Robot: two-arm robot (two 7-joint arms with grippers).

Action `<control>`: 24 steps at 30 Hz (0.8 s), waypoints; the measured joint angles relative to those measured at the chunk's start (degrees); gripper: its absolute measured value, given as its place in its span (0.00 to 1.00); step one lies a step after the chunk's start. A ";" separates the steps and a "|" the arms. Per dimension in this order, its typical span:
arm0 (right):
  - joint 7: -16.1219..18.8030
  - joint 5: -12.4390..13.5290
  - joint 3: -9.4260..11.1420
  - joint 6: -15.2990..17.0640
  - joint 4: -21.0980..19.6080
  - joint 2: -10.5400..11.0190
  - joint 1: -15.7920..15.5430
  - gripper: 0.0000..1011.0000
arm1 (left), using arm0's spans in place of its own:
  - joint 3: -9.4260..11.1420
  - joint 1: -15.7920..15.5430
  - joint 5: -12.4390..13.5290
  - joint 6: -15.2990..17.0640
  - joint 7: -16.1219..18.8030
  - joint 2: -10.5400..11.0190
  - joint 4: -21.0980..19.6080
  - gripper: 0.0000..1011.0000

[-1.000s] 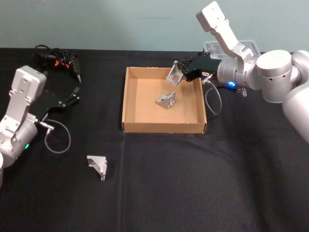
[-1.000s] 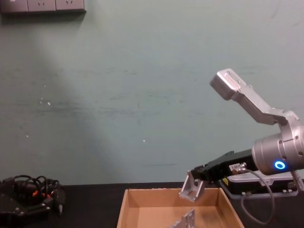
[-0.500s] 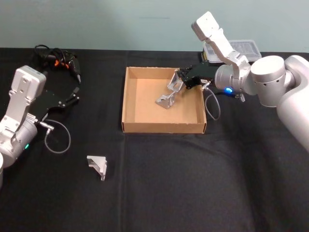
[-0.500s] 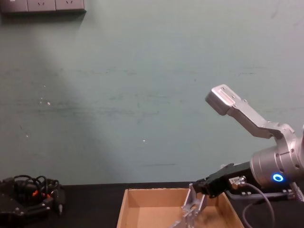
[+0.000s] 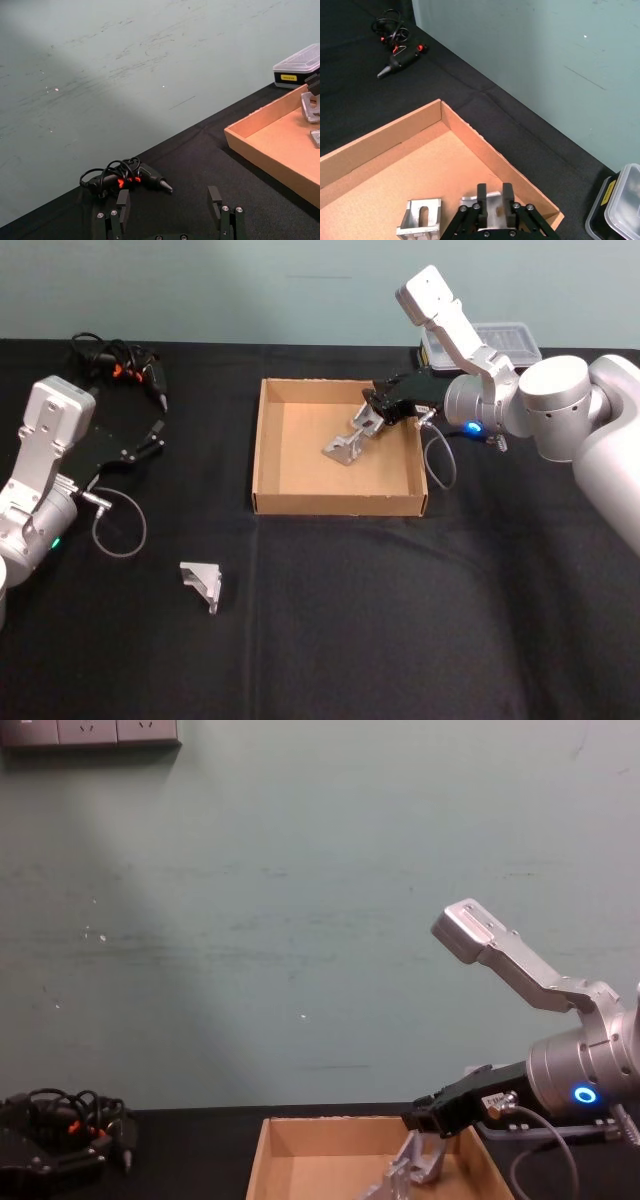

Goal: Use one hand to pick up the angle iron from the table and place it into the box.

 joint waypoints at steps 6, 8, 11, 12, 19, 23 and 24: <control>-0.01 0.05 0.00 -0.02 -0.04 0.02 -0.03 0.33 | 0.00 0.00 0.00 0.00 0.00 0.00 0.00 1.00; -0.02 0.07 0.00 -0.02 -0.06 0.03 -0.04 0.41 | 0.00 0.00 0.00 0.00 0.00 0.00 0.00 1.00; -0.02 0.09 0.00 -0.03 -0.08 0.05 -0.05 0.51 | 0.00 0.00 0.00 0.00 0.00 0.00 0.00 1.00; -0.02 0.10 0.00 -0.03 -0.09 0.05 -0.05 0.53 | 0.00 0.00 0.00 0.00 0.00 0.00 0.00 1.00; -0.04 0.13 0.00 -0.03 -0.10 0.08 -0.05 0.75 | 0.00 0.00 0.00 0.00 0.00 0.00 0.00 1.00; -0.04 0.16 0.00 -0.03 -0.10 0.08 -0.05 0.89 | 0.00 0.00 0.00 0.00 0.00 0.00 0.00 1.00; -0.04 0.17 0.00 -0.03 -0.10 0.08 -0.05 0.91 | 0.00 0.00 0.00 0.00 0.00 0.00 0.00 1.00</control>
